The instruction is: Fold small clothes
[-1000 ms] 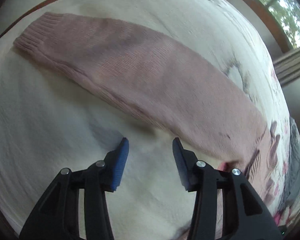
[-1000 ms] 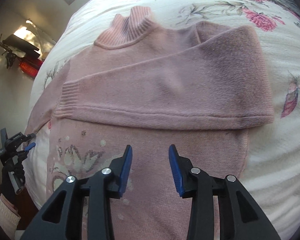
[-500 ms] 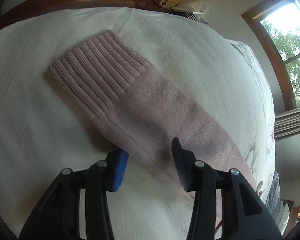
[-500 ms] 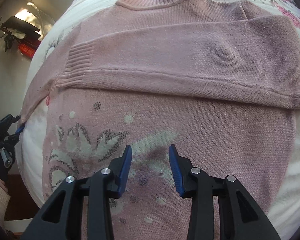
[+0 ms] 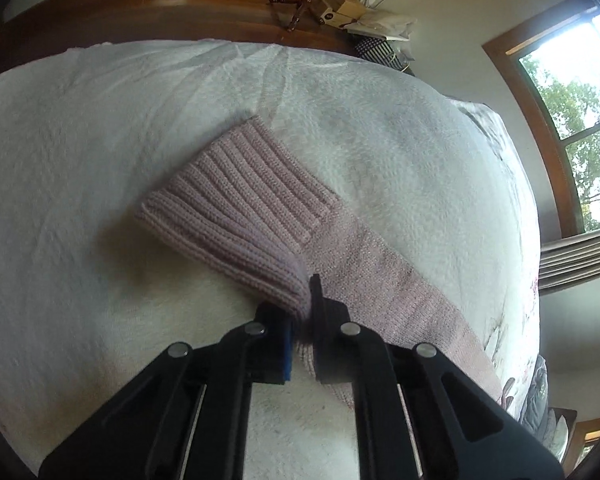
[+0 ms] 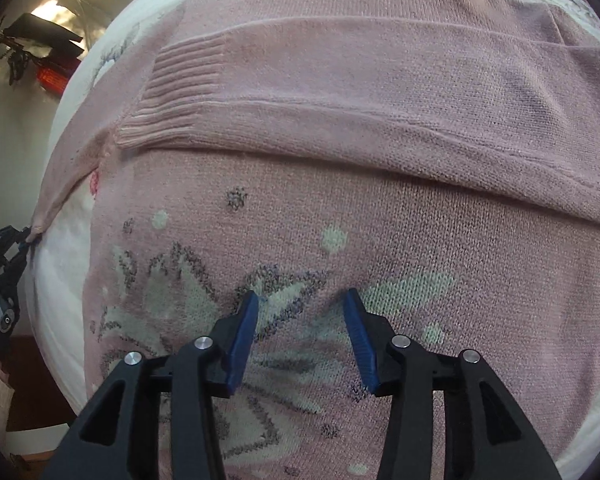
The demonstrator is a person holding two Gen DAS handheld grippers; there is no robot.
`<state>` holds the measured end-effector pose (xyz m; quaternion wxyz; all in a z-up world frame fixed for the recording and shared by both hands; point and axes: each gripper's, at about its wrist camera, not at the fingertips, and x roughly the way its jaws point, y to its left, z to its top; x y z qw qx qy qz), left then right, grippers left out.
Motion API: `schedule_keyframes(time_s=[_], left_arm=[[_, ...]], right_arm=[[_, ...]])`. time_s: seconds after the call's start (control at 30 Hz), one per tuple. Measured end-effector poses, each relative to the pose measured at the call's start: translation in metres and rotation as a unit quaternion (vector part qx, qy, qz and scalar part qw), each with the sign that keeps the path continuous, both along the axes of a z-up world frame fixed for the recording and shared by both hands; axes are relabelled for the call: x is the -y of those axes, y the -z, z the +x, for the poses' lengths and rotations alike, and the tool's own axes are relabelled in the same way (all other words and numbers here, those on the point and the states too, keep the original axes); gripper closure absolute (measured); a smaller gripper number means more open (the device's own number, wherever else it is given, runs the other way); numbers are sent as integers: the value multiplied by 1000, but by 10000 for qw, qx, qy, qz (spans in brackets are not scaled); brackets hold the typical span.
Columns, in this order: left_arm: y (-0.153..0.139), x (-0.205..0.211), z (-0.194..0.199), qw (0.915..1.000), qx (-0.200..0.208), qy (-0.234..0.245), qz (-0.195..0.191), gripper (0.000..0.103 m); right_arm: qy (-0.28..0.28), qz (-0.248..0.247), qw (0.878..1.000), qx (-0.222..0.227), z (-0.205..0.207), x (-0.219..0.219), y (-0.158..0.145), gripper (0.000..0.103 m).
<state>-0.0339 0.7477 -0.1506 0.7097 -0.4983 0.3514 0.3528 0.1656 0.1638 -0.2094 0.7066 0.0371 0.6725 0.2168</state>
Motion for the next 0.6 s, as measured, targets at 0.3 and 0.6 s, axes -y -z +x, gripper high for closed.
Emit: schedule_keyframes(time_s=[0.3, 0.6], left_arm=[[-79, 66, 53, 9876, 708, 1174, 758, 98], [-103, 235, 171, 9326, 1321, 3293, 657, 98]], right_arm=[[34, 32, 9998, 168, -3, 20, -20, 59], [294, 103, 9988, 368, 0, 63, -38, 59]])
